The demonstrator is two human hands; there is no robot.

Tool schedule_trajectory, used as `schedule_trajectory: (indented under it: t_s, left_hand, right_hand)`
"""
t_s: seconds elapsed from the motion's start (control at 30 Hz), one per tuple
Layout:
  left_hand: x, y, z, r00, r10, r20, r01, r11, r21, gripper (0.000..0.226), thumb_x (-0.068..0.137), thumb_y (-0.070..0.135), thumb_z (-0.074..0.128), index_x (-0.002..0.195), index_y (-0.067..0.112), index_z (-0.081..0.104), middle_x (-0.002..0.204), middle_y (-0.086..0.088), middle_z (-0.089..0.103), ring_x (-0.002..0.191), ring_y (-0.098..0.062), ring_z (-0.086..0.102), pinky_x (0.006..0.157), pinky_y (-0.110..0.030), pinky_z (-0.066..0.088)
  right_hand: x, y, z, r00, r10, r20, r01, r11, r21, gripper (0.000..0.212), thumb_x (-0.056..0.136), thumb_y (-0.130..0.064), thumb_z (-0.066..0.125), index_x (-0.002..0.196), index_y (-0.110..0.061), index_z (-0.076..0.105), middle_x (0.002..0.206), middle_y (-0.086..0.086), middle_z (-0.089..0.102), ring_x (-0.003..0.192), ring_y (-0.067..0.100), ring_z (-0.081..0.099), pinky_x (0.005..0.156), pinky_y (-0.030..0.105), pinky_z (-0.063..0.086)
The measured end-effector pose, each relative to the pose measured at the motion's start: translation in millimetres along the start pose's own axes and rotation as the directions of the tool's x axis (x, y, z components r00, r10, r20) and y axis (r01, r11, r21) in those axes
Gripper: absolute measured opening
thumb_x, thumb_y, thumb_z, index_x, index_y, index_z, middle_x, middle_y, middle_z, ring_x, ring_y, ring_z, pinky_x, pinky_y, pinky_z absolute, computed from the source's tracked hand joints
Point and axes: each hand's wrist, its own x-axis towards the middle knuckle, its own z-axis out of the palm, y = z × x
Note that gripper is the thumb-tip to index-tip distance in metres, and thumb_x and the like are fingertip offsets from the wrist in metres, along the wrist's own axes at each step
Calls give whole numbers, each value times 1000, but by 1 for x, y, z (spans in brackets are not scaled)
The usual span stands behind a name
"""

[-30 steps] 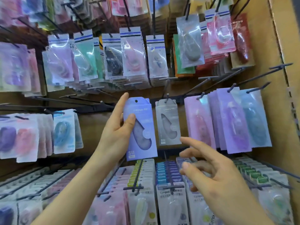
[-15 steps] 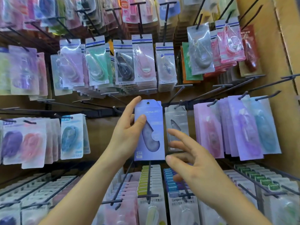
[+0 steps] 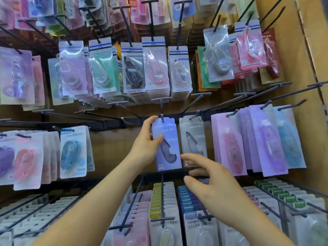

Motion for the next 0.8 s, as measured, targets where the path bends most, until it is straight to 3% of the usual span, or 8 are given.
schedule_trajectory:
  t_s: [0.13, 0.37, 0.5, 0.6, 0.7, 0.8]
  left_hand:
    - [18, -9, 4, 1000, -20, -19, 22, 994, 110, 50, 98, 16, 55, 133, 47, 37, 115, -5, 65, 98, -23, 66, 86, -46, 56]
    - [31, -13, 8, 997, -17, -73, 39, 950, 310, 55, 99, 19, 54, 146, 38, 33, 138, -3, 55, 116, -26, 58, 88, -38, 52]
    - [13, -3, 7, 996, -28, -87, 58, 930, 363, 63, 98, 19, 55, 150, 40, 24, 137, -3, 56, 109, -24, 60, 80, -35, 49]
    - [-23, 10, 1, 992, 38, -117, 14, 909, 416, 55, 98, 20, 56, 146, 35, 34, 130, -1, 57, 113, -18, 57, 82, -30, 47]
    - [-75, 18, -7, 980, 138, -141, -76, 923, 377, 27, 98, 14, 53, 119, 28, 63, 107, 8, 66, 95, -5, 61, 79, -26, 52]
    - [-133, 23, -16, 980, 158, -123, -129, 968, 216, 29, 93, 1, 52, 93, 23, 71, 77, 8, 69, 69, -8, 64, 65, -22, 51]
  right_hand:
    - [0, 8, -9, 1000, -11, -29, 10, 1000, -29, 40, 91, -24, 61, 122, -49, 55, 119, -28, 57, 106, -7, 56, 91, 19, 44]
    - [2, 16, -16, 999, -11, -33, 10, 999, -32, 42, 92, -23, 61, 127, -45, 55, 120, -25, 57, 108, -6, 57, 87, 18, 42]
    - [-8, 16, -17, 997, -60, -48, 61, 998, 27, 41, 90, -17, 62, 108, -53, 57, 113, -27, 61, 99, -8, 61, 83, 12, 45]
    - [-18, 18, -18, 996, -68, -65, 75, 990, 120, 42, 89, -10, 64, 99, -51, 59, 105, -19, 65, 88, -6, 63, 71, 5, 46]
    - [-32, 20, -16, 992, -76, -99, 90, 986, 139, 39, 87, -9, 66, 98, -46, 64, 95, -13, 70, 84, -2, 66, 70, 7, 47]
    - [-51, 18, -9, 989, -76, -127, 92, 988, 122, 29, 87, -13, 65, 98, -39, 68, 89, -17, 72, 87, 0, 66, 76, 12, 51]
